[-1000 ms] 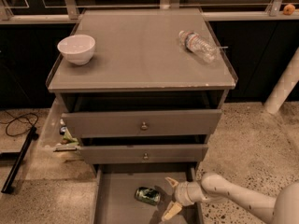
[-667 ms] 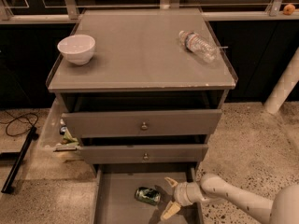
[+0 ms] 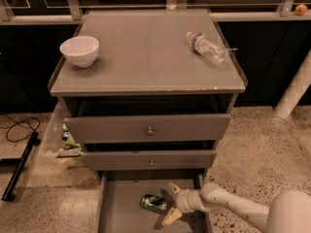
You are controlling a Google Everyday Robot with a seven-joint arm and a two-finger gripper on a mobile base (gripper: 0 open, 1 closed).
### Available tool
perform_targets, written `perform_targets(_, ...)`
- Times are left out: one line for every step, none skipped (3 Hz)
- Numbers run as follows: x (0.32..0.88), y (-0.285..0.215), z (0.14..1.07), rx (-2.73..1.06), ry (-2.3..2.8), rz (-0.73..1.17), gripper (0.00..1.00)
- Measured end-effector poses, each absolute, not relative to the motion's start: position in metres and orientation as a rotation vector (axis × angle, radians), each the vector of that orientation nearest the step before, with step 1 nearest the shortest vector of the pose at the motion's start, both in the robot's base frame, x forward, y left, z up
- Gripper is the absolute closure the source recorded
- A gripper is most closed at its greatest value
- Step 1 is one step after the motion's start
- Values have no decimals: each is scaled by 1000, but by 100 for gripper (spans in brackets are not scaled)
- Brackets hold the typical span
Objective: Pick green can from bottom drawer and place on counter
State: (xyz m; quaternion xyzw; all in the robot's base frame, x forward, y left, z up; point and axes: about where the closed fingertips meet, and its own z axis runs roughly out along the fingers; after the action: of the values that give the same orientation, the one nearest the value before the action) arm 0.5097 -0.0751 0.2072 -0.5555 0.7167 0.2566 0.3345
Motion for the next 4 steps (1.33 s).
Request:
perform_targets(521,-69,187,-1463,1887,613,0)
perform_targets(529,-62,161,-1451,1922,604,0)
perform_targets(533,-54,146,-1439,1936,616,0)
perform_targets(531,-42,134,-1440,1937,651,0)
